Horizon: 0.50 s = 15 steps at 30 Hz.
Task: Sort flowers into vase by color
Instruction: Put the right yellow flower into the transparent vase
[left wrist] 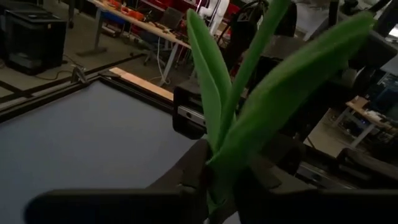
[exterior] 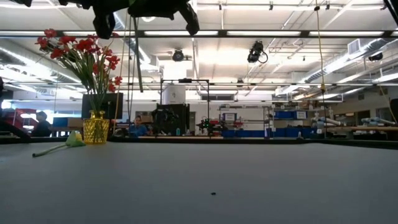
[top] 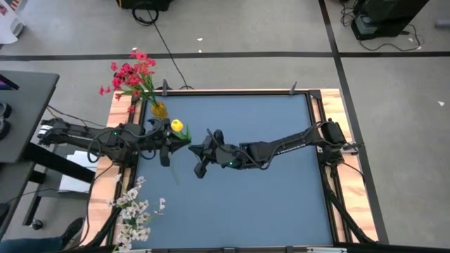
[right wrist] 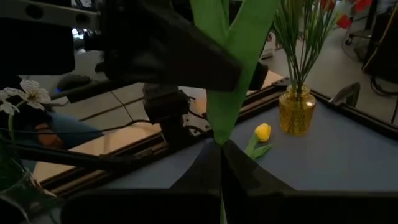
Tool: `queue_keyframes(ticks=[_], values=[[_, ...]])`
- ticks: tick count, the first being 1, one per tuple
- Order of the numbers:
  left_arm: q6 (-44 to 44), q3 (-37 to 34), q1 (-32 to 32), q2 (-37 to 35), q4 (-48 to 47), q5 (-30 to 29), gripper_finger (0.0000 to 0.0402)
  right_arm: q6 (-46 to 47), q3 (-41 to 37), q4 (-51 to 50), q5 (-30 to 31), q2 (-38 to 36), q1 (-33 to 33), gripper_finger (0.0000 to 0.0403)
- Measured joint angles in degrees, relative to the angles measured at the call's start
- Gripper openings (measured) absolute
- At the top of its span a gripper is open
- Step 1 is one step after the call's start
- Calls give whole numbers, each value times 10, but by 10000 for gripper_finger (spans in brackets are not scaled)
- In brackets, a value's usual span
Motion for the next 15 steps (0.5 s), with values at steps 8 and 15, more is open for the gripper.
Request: queue_keyframes(ticks=[8, 15], values=[[41, 0, -2, -3, -7, 0, 11, 5, 0, 0, 2, 0, 1, 3], [100, 10, -7, -3, -35, 15, 8, 45, 0, -4, 0, 0, 1, 72]])
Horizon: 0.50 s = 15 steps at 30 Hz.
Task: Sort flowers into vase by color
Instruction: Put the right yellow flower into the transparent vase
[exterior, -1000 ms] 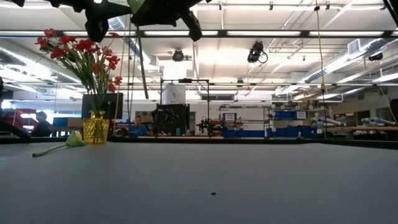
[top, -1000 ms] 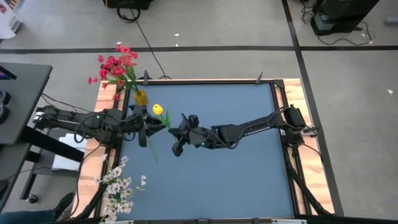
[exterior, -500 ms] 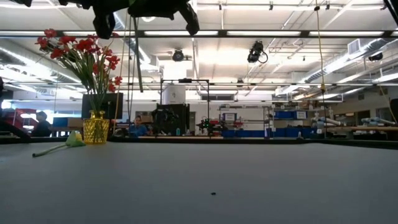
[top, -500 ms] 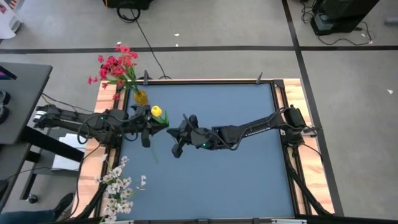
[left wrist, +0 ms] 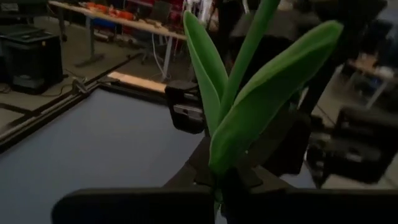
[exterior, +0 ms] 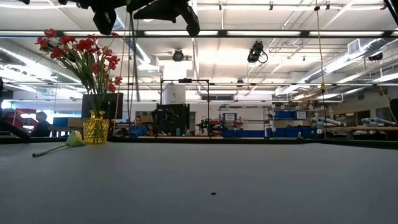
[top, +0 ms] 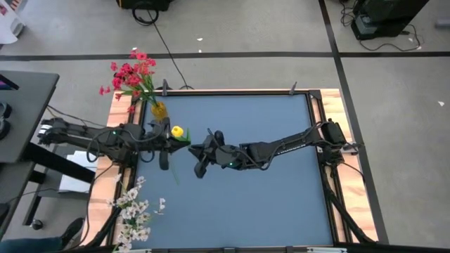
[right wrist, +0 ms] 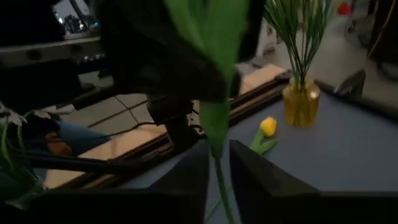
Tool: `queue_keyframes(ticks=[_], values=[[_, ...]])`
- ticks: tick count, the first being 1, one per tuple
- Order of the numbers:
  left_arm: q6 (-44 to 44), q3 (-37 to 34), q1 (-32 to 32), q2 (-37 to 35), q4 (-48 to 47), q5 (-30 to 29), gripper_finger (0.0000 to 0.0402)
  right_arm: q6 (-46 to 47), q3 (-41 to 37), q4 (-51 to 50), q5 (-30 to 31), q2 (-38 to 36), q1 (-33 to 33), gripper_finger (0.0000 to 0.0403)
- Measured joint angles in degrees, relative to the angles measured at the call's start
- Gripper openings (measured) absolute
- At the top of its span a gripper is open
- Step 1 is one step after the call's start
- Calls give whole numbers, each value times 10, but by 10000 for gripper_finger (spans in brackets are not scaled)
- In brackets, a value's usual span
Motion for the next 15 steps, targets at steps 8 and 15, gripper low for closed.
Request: queue_keyframes(ticks=[8, 15], values=[[58, 131, -38, -3, -306, 8, 8, 173, 0, -64, -26, 0, -5, 174], [66, 228, -75, -54, -489, 26, 8, 276, 0, -101, 0, 0, -1, 185]])
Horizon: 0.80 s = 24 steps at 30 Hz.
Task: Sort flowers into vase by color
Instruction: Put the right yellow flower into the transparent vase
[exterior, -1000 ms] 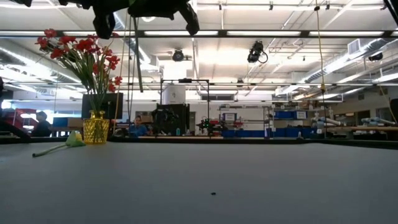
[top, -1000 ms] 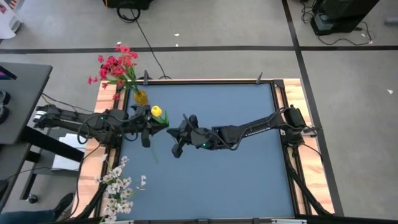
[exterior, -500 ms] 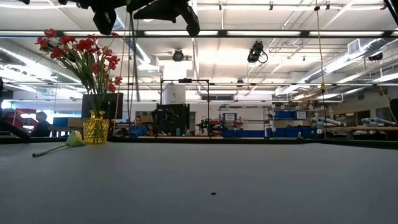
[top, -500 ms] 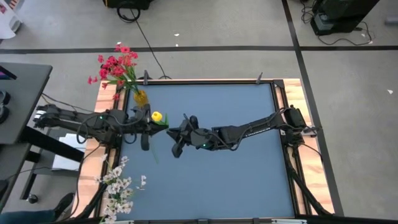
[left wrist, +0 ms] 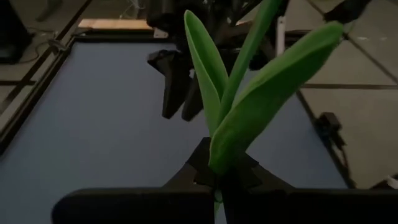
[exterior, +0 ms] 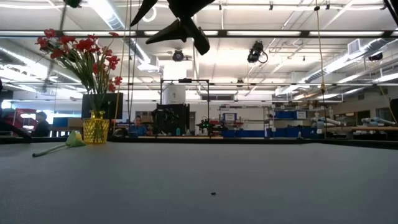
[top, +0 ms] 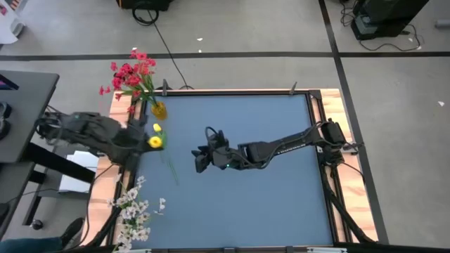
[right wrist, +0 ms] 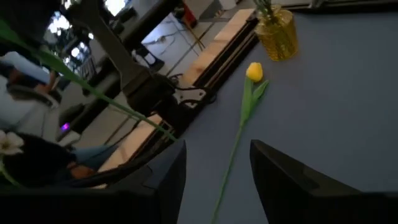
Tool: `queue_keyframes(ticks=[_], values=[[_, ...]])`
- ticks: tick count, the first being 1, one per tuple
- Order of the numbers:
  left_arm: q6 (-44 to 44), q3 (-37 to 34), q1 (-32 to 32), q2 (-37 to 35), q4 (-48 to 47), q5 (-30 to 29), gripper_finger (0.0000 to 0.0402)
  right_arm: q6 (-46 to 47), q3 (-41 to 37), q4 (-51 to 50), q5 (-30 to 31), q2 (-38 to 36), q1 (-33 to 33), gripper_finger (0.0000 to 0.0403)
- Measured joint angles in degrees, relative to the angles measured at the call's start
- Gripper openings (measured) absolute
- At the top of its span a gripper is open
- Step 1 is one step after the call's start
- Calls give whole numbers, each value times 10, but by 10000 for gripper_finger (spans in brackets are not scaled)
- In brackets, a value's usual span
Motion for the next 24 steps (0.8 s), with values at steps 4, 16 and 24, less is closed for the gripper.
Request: queue_keyframes(ticks=[4, 16, 24], values=[[-17, 9, -23, -57, -62, 2, 8, 43, 0, 1, 21, 0, 10, 185], [25, -33, -78, -154, -73, 233, 8, 146, 0, -8, 73, 0, 42, 185], [59, -32, -78, -175, -69, 339, 7, 199, 0, -22, 91, 0, 62, 185]])
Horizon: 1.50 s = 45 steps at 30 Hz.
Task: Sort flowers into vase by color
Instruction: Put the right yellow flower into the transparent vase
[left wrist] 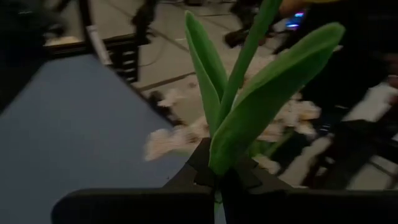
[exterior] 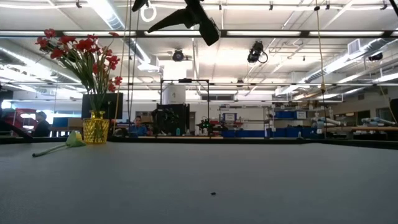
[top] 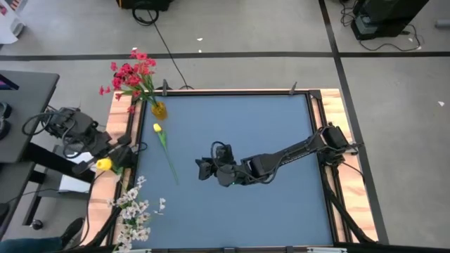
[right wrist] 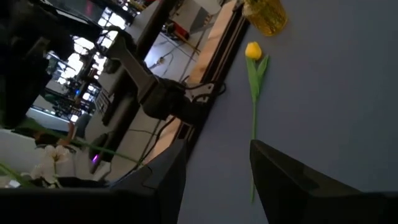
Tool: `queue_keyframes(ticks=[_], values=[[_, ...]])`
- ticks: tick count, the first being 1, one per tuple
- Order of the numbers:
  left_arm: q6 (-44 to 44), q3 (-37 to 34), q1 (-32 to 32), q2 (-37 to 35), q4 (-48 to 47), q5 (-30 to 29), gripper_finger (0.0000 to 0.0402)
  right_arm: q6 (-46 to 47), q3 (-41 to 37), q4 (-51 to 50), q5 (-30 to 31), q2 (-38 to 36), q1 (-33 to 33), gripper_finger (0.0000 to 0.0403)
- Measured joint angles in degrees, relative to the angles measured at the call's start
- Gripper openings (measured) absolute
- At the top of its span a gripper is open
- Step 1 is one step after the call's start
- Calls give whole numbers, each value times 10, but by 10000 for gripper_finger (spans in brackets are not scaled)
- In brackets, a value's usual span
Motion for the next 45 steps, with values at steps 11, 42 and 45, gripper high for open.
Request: queue_keyframes(ticks=[11, 42, 45], values=[[-12, 0, 0, 1, 132, 113, 7, 19, 0, -3, -19, 0, -3, 185], [74, 0, -86, 176, 258, 255, 9, 65, 0, -46, -64, 0, 21, 185], [78, 0, -104, 185, 255, 246, 11, 74, 0, -48, -71, 0, 26, 185]])
